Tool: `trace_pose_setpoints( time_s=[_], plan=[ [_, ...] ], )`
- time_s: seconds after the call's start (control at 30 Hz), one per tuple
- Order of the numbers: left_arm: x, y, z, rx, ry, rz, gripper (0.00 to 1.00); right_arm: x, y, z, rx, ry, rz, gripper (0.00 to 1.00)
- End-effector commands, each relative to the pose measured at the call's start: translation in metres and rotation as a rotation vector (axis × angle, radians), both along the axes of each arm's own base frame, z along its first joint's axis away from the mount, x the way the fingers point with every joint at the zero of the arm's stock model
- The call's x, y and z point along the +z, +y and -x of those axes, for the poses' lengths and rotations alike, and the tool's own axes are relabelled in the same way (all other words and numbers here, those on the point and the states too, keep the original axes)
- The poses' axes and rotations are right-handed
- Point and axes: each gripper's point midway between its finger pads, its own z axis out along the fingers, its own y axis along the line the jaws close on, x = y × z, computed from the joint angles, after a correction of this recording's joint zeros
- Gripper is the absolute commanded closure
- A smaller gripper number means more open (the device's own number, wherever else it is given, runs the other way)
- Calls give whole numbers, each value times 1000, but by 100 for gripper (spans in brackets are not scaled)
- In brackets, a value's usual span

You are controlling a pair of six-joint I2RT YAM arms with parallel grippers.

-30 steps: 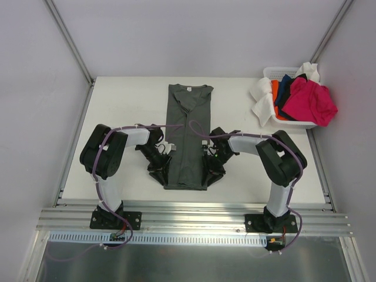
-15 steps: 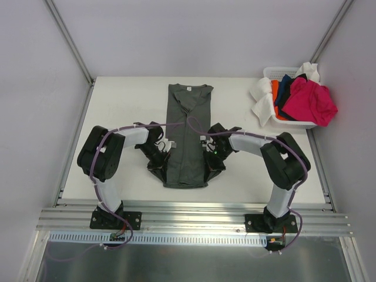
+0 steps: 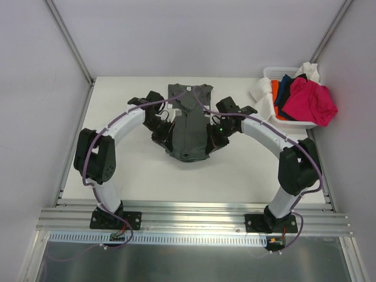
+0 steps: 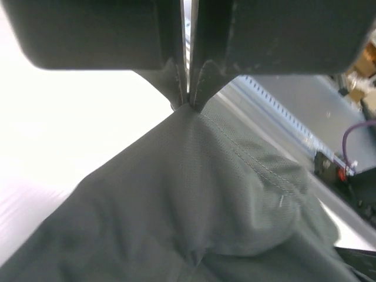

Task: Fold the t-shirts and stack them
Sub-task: Fold the folded rectangular tshirt in 1/3 of the way

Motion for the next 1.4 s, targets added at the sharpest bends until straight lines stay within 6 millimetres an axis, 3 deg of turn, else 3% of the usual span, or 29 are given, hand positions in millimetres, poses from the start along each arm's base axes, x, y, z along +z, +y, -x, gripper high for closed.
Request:
trace_pose_setpoints(
  time_s=[0.0, 0.13, 0.17, 0.33, 0.67, 0.83, 1.1, 1.13, 1.23, 1.27, 1.3, 1.33, 1.37],
  plan=[
    [14, 15, -37, 34, -81, -28, 100, 9, -3, -29, -15, -80, 13, 99],
    [24, 24, -78, 82, -153, -32, 100, 5, -3, -65, -46, -125, 20, 99],
    [29, 23, -92, 88, -181, -28, 100, 12, 0, -77, -52, -155, 12, 99],
    [31, 26, -125, 109, -226, -31, 100, 10, -1, -117, -75, -220, 28, 100],
    [6, 20, -186, 121, -263, -29, 100, -12, -14, -179, -150, -272, 53, 99],
    [-11, 22, -201, 132, -266, -50, 100, -23, -15, -202, -164, -289, 54, 99],
    [-23, 29, -200, 156, -275, -67, 100, -29, -9, -221, -158, -324, 46, 99],
    [-24, 29, -200, 158, -272, -68, 100, -30, -10, -222, -160, -326, 53, 93],
    [-19, 31, -198, 161, -283, -76, 55, -30, -16, -223, -168, -348, 97, 63],
    [-18, 33, -195, 167, -282, -83, 33, -13, -17, -223, -169, -384, 94, 46],
    [-13, 35, -194, 167, -297, -96, 24, -12, -20, -216, -167, -384, 111, 41],
    [4, 38, -193, 169, -338, -97, 18, -1, -22, -212, -158, -404, 110, 33],
    [6, 42, -188, 174, -340, -113, 13, 7, -24, -208, -148, -419, 110, 32]
  ],
)
